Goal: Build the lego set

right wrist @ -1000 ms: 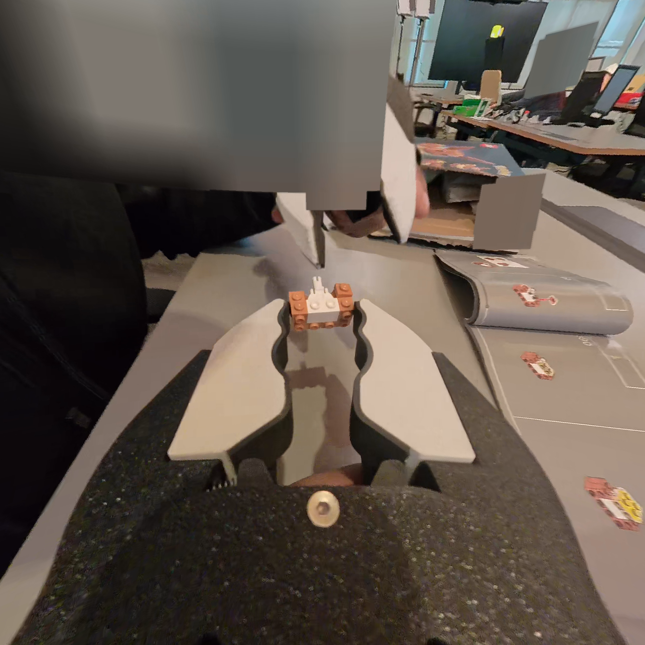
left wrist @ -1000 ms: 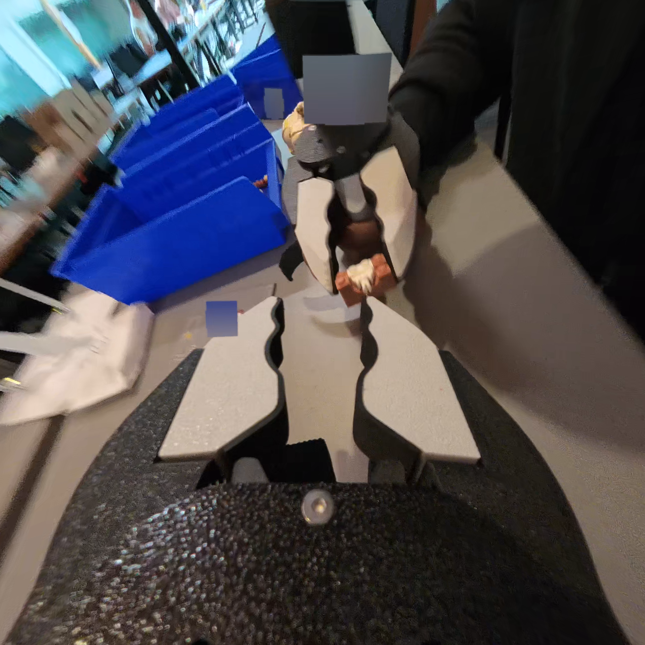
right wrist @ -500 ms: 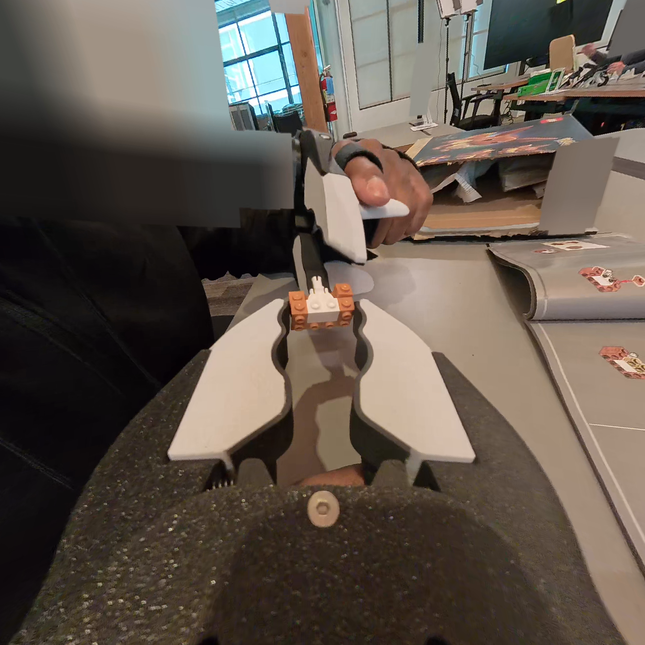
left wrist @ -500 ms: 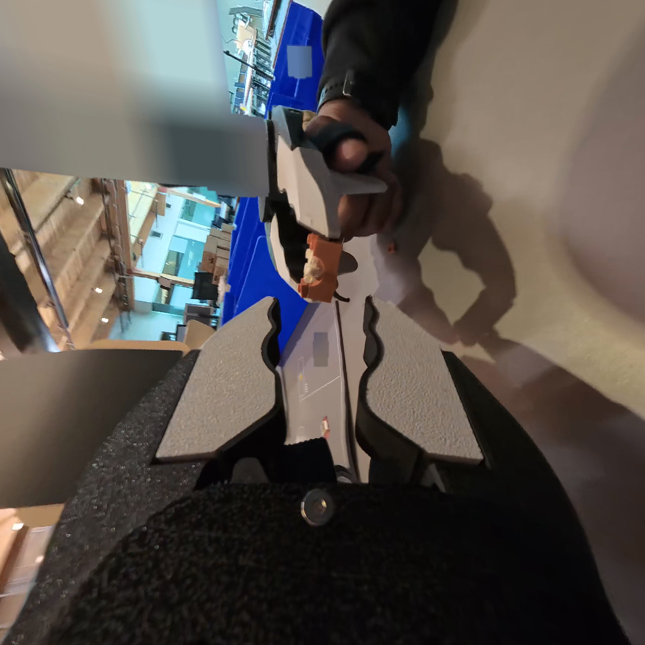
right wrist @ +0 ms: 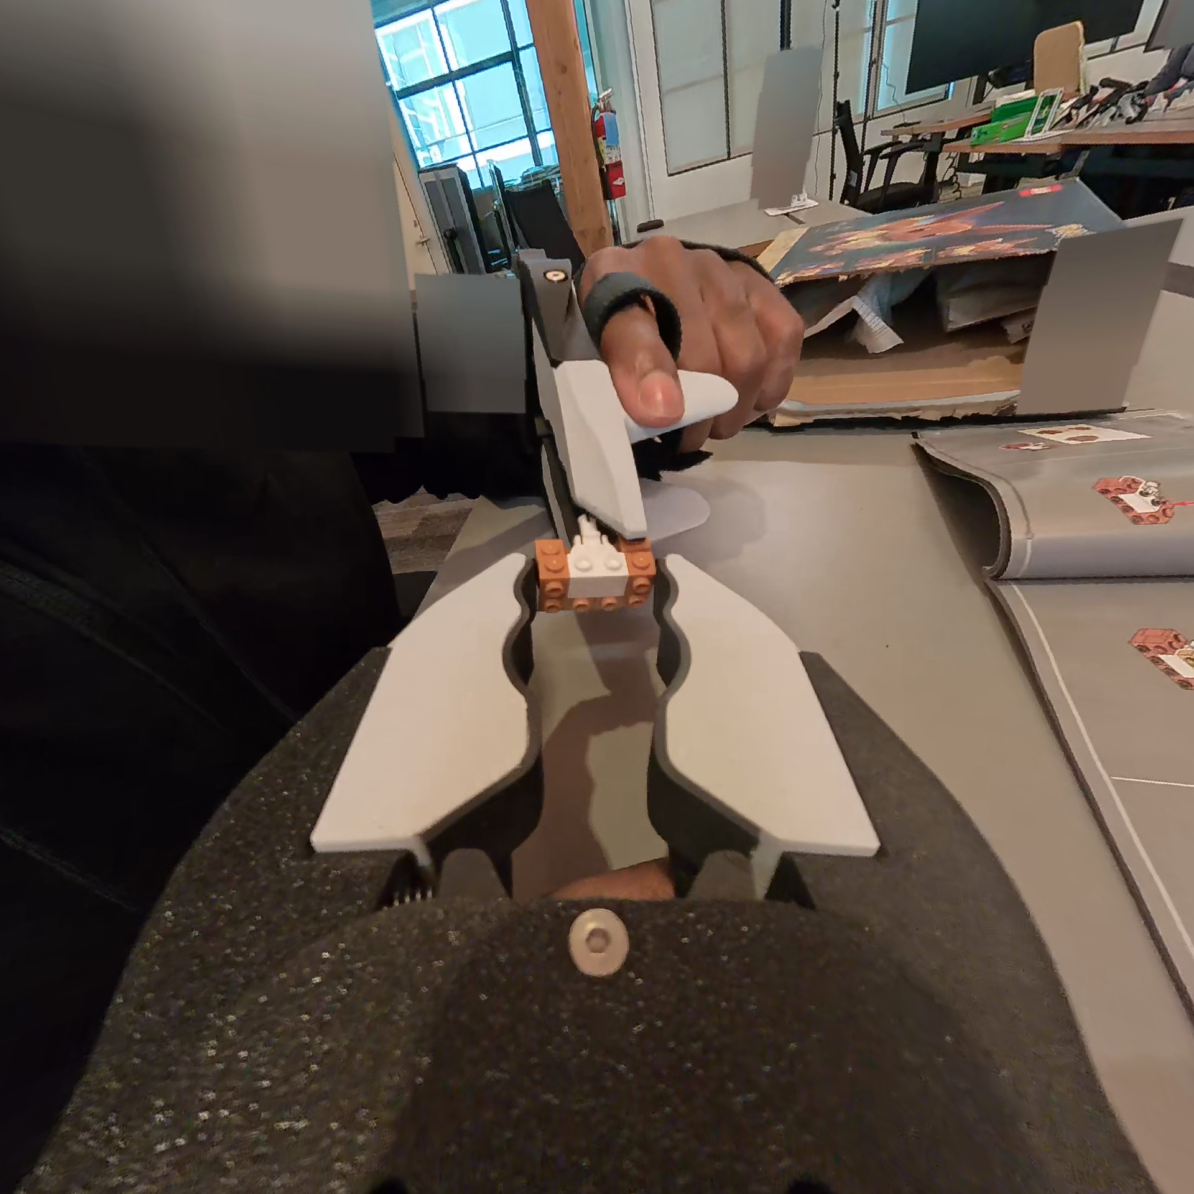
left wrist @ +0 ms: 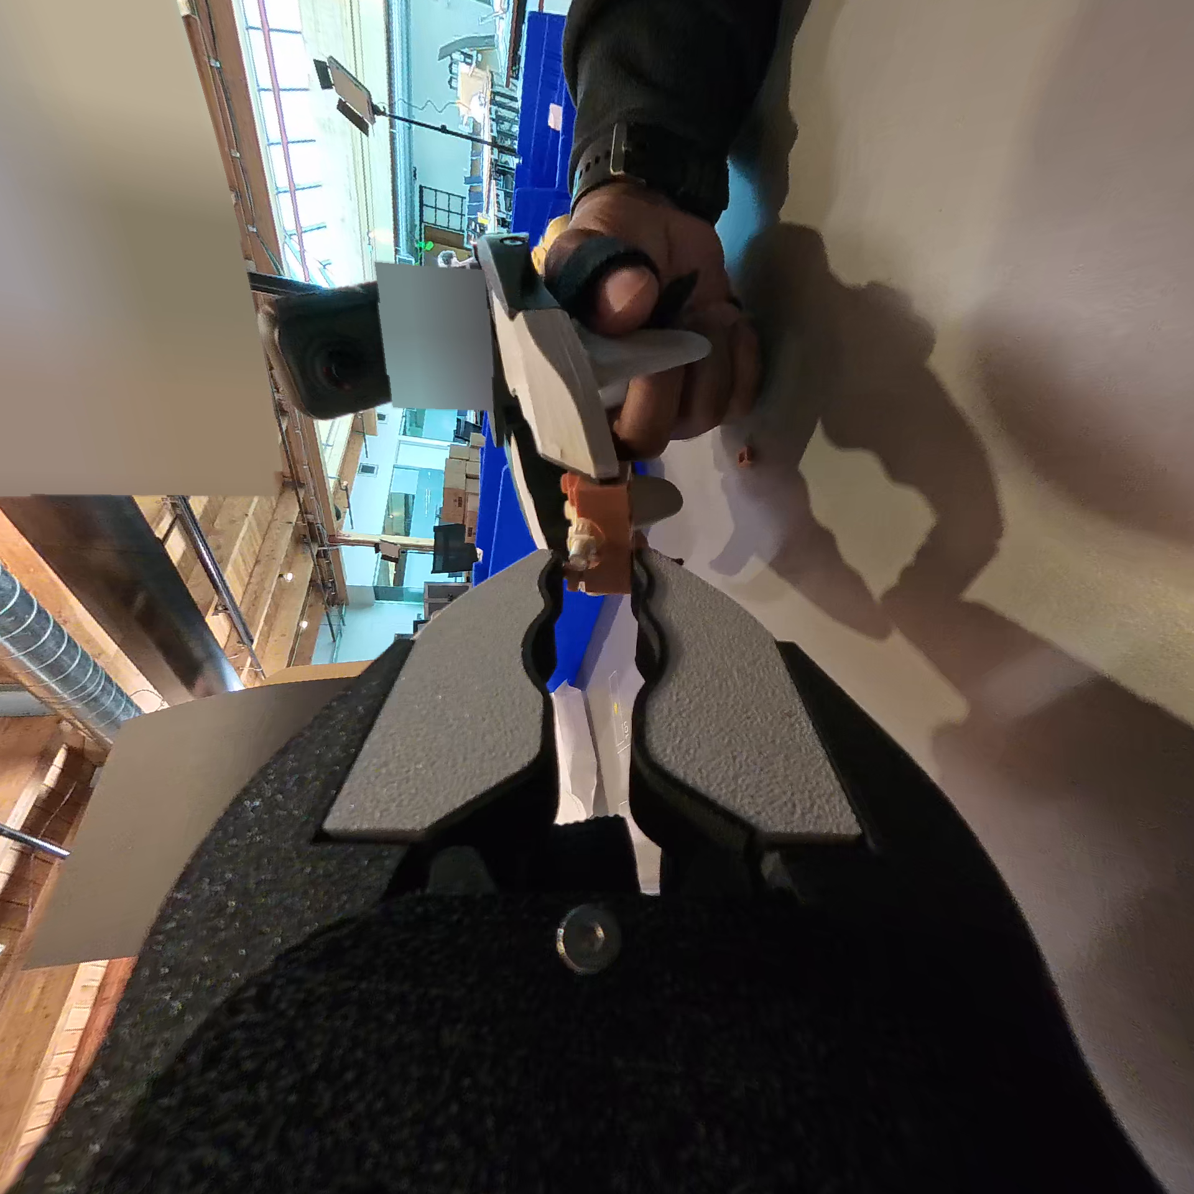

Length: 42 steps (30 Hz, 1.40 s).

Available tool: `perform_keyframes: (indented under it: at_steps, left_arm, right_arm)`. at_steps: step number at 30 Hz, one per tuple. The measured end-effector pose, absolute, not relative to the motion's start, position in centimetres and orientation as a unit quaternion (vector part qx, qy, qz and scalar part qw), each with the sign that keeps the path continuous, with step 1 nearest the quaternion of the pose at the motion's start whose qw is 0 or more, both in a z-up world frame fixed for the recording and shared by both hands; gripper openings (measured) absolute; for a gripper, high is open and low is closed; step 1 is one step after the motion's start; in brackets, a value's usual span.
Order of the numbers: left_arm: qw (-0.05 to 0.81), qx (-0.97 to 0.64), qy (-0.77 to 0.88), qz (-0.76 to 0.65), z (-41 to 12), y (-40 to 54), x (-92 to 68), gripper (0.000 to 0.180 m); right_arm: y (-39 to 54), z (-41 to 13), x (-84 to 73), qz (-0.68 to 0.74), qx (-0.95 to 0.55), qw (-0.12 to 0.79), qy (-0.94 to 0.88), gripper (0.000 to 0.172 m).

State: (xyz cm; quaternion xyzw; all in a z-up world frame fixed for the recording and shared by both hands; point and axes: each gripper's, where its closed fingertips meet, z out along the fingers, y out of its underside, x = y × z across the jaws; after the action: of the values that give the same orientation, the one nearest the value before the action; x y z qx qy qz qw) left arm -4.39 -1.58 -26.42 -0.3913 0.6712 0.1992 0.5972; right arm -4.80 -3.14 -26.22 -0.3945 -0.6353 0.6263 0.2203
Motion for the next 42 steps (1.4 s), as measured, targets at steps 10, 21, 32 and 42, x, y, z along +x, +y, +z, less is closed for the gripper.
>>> perform_keyframes:
  at_steps: [10, 21, 32, 42]
  left_arm:
    - [0.617, -0.409, 0.65, 0.172, -26.1, -1.6, -4.3, 0.019]
    - [0.624, -0.424, 0.637, 0.156, -25.6, -1.8, -4.0, 0.019]
    - [0.632, -0.447, 0.621, 0.126, -25.4, -1.9, -4.0, 0.018]
    - [0.635, -0.452, 0.615, 0.122, -25.4, -1.7, -4.1, 0.018]
  right_arm:
    - [-3.1, -25.8, -4.7, 0.632, -0.393, 0.224, -0.63, 0.034]
    - [-3.3, -25.3, -4.6, 0.642, -0.388, 0.222, -0.623, 0.034]
    - [-3.3, -25.0, -4.5, 0.65, -0.387, 0.22, -0.616, 0.034]
    - [-3.2, -24.9, -4.6, 0.654, -0.392, 0.217, -0.61, 0.034]
